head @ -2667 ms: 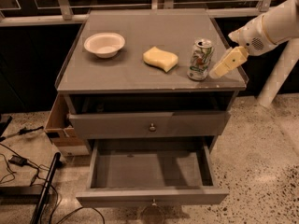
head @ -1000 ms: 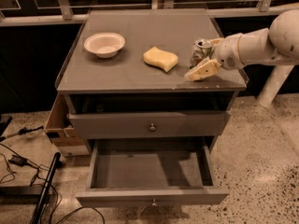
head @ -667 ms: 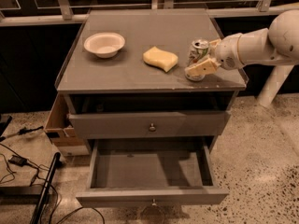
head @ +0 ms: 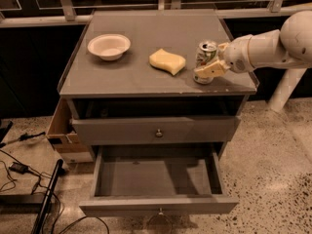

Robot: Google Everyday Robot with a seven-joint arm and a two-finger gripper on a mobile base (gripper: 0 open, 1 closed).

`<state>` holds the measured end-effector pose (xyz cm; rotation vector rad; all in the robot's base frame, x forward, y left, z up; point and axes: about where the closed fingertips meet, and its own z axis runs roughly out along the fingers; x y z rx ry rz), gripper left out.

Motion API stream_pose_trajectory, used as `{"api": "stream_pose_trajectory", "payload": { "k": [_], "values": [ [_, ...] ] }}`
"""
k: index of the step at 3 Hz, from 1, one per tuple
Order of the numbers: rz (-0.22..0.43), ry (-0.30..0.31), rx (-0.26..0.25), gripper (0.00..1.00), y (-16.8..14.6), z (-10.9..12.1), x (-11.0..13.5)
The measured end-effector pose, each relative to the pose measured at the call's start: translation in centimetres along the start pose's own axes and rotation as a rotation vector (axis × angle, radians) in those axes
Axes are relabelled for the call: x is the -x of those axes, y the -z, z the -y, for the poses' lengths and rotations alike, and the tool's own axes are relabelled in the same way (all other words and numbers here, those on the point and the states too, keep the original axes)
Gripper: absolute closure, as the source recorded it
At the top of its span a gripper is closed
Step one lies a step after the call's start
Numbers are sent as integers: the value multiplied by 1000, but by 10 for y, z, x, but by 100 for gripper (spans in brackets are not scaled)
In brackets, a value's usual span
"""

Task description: Place 7up can into middle drawer

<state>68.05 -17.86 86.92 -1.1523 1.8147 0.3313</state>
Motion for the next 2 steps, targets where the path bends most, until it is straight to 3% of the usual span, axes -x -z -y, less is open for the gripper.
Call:
{"api": "stream_pose_trajectory", "payload": {
  "k": [1,2],
  "values": [
    [0,0,0,100,0,0,0],
    [13,23,14,100,12,-11,7]
  ]
}}
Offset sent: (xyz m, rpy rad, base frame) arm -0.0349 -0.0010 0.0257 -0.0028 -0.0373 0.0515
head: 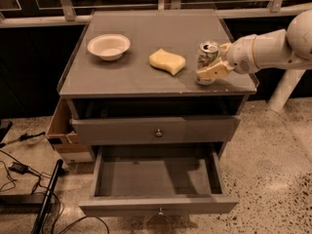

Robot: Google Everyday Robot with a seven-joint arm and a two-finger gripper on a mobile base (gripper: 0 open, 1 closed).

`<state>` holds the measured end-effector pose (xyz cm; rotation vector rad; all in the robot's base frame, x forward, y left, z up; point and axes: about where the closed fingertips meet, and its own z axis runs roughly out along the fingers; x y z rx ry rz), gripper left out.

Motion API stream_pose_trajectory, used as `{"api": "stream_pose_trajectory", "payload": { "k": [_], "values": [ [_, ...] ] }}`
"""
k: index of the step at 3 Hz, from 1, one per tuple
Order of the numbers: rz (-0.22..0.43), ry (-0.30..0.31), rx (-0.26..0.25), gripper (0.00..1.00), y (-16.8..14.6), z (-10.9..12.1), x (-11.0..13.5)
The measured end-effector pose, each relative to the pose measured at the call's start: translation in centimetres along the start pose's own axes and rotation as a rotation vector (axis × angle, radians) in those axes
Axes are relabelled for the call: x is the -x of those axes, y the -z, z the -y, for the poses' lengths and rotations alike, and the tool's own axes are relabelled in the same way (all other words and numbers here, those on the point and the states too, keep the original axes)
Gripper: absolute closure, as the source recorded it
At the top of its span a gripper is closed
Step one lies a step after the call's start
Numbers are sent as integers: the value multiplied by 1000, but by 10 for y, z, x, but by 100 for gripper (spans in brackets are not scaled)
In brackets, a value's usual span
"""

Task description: Place 7up can into middle drawer

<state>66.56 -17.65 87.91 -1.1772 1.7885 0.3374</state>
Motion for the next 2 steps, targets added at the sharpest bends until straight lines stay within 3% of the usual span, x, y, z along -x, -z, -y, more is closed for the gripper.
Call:
{"api": "stream_pose_trajectory", "payload": {
  "k": [1,2],
  "values": [
    [23,36,42,100,26,-22,12],
    [76,69,154,100,59,-72,20]
  ]
}}
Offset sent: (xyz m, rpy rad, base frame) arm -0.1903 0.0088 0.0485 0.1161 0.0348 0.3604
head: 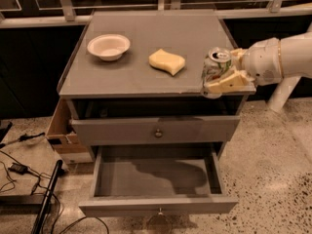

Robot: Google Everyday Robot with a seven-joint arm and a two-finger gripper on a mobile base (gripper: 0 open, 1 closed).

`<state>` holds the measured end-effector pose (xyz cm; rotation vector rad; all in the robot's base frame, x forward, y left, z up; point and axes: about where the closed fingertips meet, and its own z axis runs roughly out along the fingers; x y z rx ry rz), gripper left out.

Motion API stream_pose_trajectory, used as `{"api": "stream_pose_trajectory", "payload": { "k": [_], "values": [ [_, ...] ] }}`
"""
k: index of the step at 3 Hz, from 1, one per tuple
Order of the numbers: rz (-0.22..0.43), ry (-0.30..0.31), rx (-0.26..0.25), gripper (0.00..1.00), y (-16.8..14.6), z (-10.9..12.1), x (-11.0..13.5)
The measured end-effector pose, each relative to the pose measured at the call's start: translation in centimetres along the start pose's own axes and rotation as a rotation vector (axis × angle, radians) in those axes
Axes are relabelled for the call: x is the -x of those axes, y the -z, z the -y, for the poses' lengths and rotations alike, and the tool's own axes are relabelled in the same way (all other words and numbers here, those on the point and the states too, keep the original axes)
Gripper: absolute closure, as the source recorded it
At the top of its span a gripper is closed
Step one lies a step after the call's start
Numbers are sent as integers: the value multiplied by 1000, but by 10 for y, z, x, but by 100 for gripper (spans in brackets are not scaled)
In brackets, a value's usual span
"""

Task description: Place 7up can into middle drawer

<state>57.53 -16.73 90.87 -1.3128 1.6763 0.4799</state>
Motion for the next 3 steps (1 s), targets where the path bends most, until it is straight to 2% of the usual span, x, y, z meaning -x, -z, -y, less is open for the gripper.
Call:
{"api": "stream_pose_trajectory", "payload": {
  "k": [1,2,3],
  "values": [
    [93,-37,161,100,26,-64,17],
    [103,-39,234,100,31,-83,20],
    [103,-39,234,100,31,-83,20]
  ]
}}
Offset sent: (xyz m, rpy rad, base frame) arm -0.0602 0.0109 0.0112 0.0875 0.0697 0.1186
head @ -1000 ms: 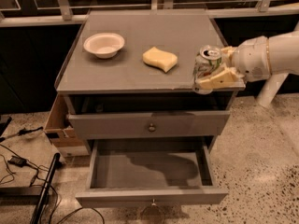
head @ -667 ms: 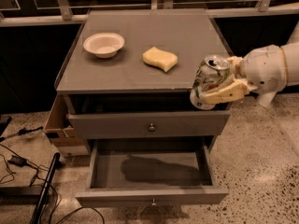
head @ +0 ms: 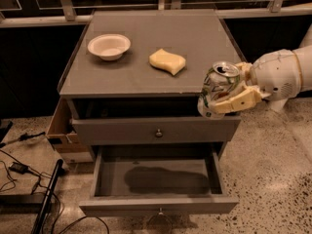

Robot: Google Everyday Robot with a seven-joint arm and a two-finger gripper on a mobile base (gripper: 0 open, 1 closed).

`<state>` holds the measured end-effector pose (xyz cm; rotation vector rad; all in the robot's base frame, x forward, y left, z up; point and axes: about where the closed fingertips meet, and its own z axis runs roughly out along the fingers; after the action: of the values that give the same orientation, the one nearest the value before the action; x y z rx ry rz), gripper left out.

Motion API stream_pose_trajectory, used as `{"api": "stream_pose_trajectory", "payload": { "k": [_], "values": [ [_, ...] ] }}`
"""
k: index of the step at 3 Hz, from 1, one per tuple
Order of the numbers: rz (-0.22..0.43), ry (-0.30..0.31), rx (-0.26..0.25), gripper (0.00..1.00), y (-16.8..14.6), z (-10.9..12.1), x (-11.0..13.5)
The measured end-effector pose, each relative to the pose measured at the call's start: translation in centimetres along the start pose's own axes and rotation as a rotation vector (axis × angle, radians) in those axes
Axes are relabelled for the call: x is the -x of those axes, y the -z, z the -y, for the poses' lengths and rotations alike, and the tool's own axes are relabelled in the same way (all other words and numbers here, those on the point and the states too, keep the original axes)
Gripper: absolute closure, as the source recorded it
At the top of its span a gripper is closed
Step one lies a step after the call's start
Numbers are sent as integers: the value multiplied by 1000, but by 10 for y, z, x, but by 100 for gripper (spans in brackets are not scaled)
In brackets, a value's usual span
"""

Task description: Place 7up can into middle drawer

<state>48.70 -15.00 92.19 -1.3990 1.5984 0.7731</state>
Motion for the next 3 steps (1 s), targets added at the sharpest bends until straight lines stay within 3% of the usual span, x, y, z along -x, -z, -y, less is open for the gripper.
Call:
{"api": "stream_pose_trajectory", "payload": {
  "k": [1,2,3],
  "values": [
    [10,6,2,100,-17,-9,-23],
    [52,12,0,100,-58,-29,-77],
    [53,48,29,100,-112,-48,-137]
  ]
}}
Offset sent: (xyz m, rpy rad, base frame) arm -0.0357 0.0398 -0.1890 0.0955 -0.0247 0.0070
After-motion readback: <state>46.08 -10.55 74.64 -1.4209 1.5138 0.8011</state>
